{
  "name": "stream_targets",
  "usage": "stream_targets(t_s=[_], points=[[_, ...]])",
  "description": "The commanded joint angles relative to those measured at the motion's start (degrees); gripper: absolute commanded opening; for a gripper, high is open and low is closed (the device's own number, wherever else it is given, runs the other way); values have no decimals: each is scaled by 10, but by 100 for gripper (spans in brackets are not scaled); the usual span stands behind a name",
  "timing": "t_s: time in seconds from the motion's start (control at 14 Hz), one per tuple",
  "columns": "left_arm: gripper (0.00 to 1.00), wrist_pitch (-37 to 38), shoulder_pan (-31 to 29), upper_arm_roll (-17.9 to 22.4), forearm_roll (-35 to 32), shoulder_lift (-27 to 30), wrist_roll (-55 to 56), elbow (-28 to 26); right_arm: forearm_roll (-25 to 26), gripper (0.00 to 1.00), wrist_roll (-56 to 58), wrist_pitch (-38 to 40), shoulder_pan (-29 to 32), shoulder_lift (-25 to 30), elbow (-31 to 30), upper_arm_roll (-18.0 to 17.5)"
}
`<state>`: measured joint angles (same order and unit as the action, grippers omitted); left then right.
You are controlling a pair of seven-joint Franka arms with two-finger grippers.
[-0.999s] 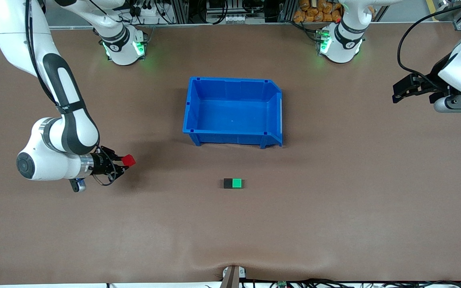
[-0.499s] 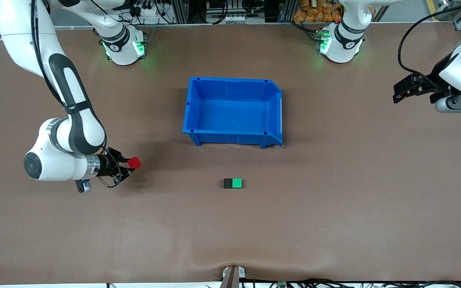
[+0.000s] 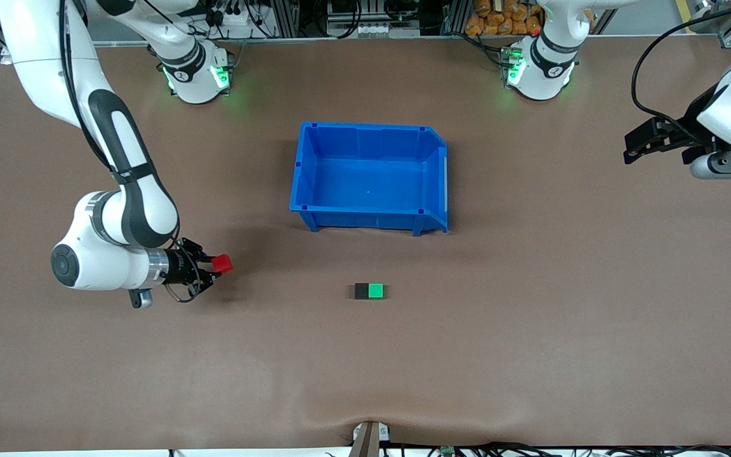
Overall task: Attach green and red cubes to black cube
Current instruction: 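Lower the red cube next to the black cube with the right gripper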
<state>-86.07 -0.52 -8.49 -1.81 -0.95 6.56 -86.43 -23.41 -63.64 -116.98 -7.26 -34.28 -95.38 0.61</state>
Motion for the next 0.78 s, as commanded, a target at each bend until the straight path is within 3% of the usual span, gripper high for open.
stream_targets(t_s=[0.0, 0.71], points=[[100, -4, -5, 0, -6, 1, -11, 0, -9, 0, -24, -6, -6, -14, 18, 4], [100, -4, -4, -1, -6, 0, -11, 0, -16, 0, -123, -40, -46, -45, 42, 4]])
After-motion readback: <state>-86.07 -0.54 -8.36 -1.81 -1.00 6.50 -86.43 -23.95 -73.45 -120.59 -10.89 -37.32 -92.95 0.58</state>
